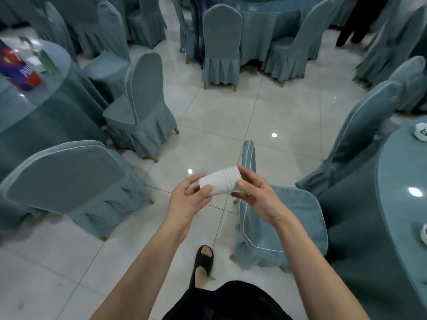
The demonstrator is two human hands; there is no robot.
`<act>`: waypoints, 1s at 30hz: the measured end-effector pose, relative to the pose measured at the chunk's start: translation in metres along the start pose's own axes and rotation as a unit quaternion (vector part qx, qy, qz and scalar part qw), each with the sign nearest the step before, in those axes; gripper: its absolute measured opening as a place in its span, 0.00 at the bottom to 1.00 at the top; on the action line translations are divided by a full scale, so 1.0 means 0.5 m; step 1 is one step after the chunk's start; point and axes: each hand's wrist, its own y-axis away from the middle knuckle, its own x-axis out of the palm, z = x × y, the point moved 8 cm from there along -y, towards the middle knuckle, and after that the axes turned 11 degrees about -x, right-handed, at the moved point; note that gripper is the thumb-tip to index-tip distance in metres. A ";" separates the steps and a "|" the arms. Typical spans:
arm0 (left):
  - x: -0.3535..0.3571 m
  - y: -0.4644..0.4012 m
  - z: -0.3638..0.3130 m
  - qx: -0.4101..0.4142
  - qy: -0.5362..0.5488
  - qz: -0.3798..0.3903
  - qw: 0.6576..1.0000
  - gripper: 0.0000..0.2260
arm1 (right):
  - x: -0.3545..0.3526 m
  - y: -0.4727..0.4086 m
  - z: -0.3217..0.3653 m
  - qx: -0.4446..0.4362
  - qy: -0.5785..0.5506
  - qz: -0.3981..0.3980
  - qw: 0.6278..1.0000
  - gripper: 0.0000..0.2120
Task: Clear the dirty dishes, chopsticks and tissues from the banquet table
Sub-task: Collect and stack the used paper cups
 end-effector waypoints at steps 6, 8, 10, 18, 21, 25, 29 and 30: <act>-0.068 -0.164 -0.119 -0.004 -0.008 -0.019 1.000 0.22 | 0.039 -0.226 0.000 -0.012 -0.006 -0.007 1.000 0.24; -0.081 -0.210 -0.158 -0.002 -0.010 -0.023 1.000 0.22 | 0.044 -0.285 0.000 -0.014 0.000 -0.021 1.000 0.26; -0.090 -0.270 -0.192 -0.002 -0.010 -0.026 1.000 0.21 | 0.043 -0.352 -0.007 -0.015 0.008 -0.032 0.999 0.25; -0.098 -0.462 -0.279 -0.006 -0.027 -0.011 1.000 0.21 | 0.014 -0.538 -0.006 -0.019 0.077 -0.035 0.996 0.25; -0.079 -0.537 -0.316 -0.007 -0.042 0.004 0.999 0.19 | -0.010 -0.599 -0.001 -0.020 0.066 -0.056 0.996 0.26; -0.042 -0.659 -0.371 -0.012 -0.066 0.031 0.997 0.18 | -0.062 -0.693 0.013 -0.027 0.057 -0.110 0.992 0.27; 0.020 -0.788 -0.448 -0.008 -0.093 0.078 0.993 0.17 | -0.117 -0.796 0.056 -0.052 0.050 -0.173 0.982 0.25; 0.040 -0.819 -0.473 -0.005 -0.104 0.092 0.990 0.17 | -0.133 -0.819 0.069 -0.061 0.045 -0.197 0.977 0.25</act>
